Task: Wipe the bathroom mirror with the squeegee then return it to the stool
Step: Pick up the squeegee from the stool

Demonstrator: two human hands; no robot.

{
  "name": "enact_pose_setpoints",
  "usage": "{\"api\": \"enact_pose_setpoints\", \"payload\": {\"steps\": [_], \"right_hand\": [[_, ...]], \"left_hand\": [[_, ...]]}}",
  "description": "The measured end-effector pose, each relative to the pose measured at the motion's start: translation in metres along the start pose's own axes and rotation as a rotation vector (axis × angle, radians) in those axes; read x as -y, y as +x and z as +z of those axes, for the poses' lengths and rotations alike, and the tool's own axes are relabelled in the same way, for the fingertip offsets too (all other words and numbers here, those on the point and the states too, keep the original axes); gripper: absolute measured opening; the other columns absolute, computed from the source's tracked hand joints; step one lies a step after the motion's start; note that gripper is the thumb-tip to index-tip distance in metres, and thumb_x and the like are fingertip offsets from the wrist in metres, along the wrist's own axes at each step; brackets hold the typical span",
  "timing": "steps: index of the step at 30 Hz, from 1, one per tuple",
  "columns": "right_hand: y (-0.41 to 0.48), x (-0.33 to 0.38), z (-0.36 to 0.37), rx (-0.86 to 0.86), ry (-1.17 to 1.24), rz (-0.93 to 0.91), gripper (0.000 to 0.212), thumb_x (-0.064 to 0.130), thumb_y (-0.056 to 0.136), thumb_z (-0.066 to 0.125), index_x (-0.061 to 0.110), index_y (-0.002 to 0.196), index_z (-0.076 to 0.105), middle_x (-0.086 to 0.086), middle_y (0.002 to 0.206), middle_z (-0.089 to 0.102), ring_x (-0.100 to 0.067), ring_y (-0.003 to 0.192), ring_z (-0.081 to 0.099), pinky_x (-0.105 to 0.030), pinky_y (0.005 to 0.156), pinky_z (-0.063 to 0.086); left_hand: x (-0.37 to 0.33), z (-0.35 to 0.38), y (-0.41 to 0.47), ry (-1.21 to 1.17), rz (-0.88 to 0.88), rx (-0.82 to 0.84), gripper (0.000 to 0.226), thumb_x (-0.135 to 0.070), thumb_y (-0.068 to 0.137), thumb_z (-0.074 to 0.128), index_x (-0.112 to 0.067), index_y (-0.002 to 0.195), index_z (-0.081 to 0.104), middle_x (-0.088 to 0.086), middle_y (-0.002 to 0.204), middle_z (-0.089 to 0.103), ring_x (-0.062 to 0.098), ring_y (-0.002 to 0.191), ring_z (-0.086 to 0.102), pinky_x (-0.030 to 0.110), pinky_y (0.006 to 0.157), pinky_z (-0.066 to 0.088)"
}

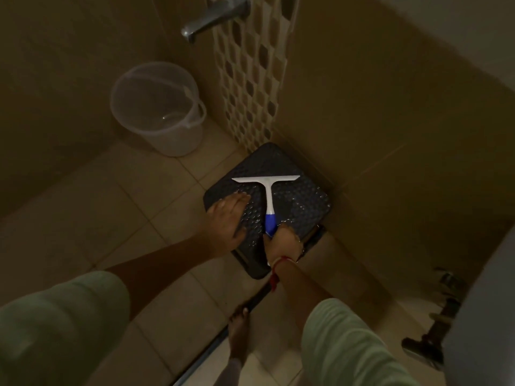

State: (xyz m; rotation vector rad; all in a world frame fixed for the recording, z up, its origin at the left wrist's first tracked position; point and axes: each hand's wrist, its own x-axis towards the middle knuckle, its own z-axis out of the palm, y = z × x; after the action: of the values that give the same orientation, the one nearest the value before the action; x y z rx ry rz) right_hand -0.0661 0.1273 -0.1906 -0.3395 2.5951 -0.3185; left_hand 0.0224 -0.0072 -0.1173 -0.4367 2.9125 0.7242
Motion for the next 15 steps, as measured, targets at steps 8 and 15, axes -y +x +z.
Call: {"api": "enact_pose_setpoints", "payload": {"steps": [8,15], "right_hand": [[-0.036,0.016,-0.046,-0.123,0.225,-0.069,0.026,0.035,0.086,0.058,0.014,0.099,0.049,-0.006,0.103,0.051,-0.01,0.066,0.047,-0.017,0.051,0.032],[-0.111,0.01,-0.161,-0.26,0.478,-0.259,0.017,0.032,0.087,0.057,0.021,0.096,0.049,0.004,0.095,0.049,0.001,0.061,0.048,-0.007,0.052,0.04]], "left_hand": [[-0.032,-0.026,-0.029,-0.054,-0.082,-0.098,0.068,-0.032,0.086,0.053,-0.015,0.143,0.021,0.006,0.153,0.02,0.02,0.143,0.008,0.043,0.115,0.012],[-0.09,-0.123,-0.052,-0.022,-0.024,-0.466,0.065,-0.045,0.086,0.031,-0.012,0.141,0.028,0.011,0.151,0.023,0.023,0.142,0.006,0.046,0.115,0.004]]}}
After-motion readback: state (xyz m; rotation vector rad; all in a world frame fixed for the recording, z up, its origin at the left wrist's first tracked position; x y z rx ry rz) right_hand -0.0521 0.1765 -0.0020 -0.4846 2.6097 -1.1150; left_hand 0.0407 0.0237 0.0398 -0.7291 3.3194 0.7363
